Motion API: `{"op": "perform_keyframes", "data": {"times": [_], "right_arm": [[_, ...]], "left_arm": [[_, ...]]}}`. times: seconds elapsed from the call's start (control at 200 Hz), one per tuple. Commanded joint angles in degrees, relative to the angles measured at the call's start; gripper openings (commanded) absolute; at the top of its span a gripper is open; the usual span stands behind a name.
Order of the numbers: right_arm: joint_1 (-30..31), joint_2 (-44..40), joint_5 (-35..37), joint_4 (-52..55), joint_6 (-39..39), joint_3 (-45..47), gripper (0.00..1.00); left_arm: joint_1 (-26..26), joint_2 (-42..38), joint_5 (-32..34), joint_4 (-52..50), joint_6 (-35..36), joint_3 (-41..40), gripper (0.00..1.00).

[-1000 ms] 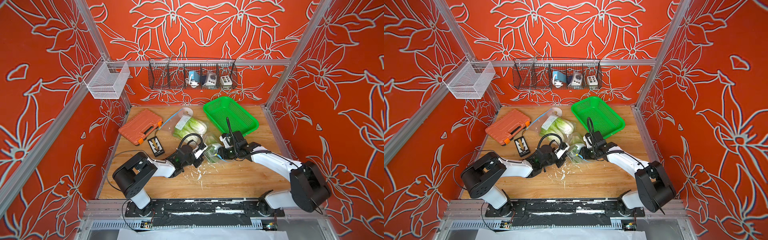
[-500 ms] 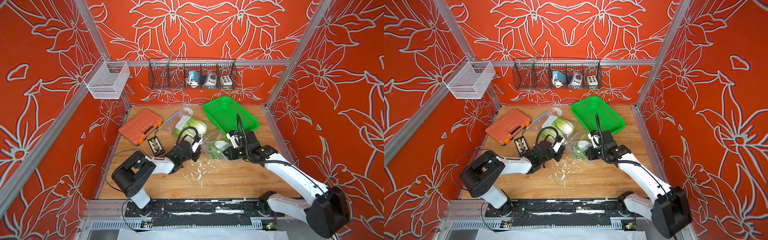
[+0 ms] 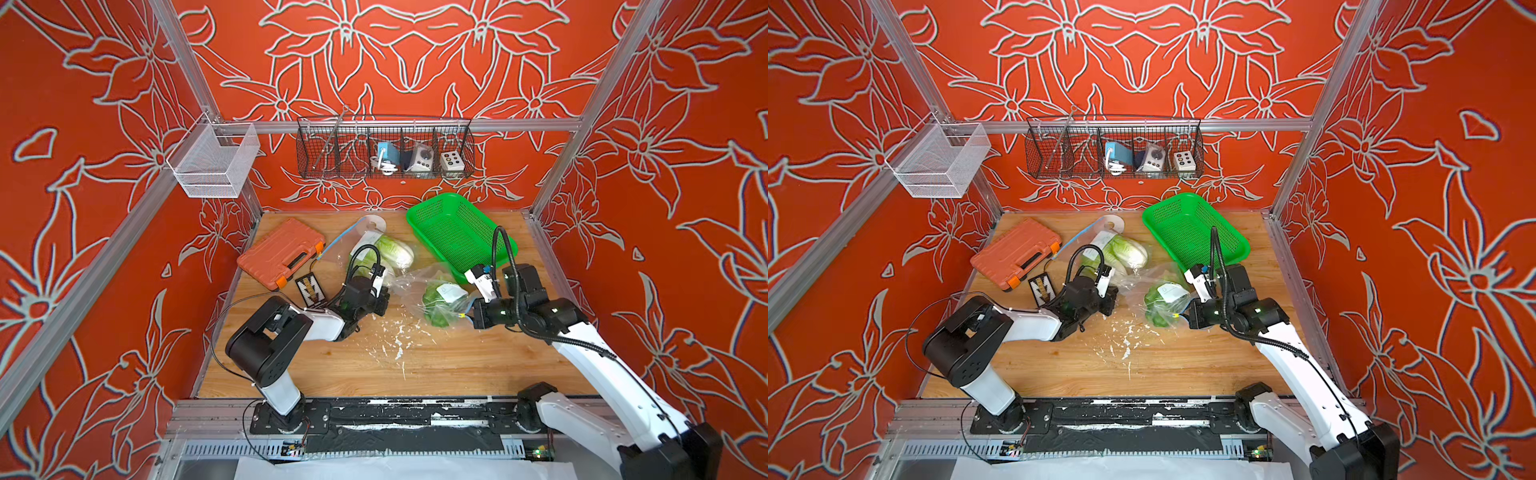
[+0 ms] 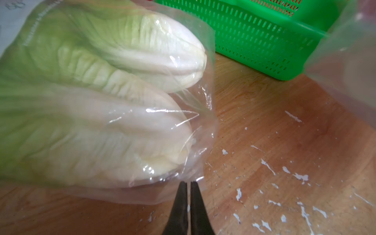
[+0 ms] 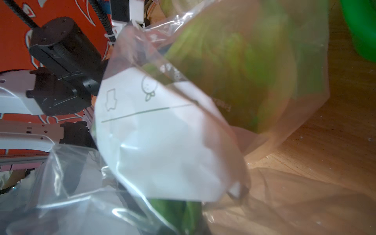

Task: Open the zip-top bag and take out the chinese cabbages
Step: Pick up the Chinese cabbage from the zipper food storage bag.

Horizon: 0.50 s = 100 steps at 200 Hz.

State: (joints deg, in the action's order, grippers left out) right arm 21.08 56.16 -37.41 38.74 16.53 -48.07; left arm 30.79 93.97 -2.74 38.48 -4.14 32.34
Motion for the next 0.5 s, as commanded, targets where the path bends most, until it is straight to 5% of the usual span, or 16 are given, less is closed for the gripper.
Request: {"op": "perform_keyframes", "data": {"times": [0.0,0.075,0.19,0.37,0.495], "right_arm": [[-0.3,2.4,2.7,-2.6,-4.5,-1.8,0.00],[-0.3,4.7,3.7,-6.6,-6.8,-1.8,0.00],[0.6,8.6,0.4,-11.6,-11.5,-1.6,0.00],[4.2,12.3,-4.9,-18.4,-22.3,1.4,0.00],[6.8,11.7,0.0,-34.4,-20.4,7.8,0.00]], "left_arm": [[-0.8,-5.5,0.7,3.2,-3.8,-2.9,0.45],[-2.7,-10.2,2.4,-0.8,-8.8,-3.7,0.76],[-5.7,-16.3,2.9,-12.3,-15.3,-1.4,0.97],[-10.2,-20.8,-4.1,-25.2,-30.4,2.6,0.98],[-10.3,-23.3,-14.4,-21.1,-44.5,-1.4,0.98]]}}
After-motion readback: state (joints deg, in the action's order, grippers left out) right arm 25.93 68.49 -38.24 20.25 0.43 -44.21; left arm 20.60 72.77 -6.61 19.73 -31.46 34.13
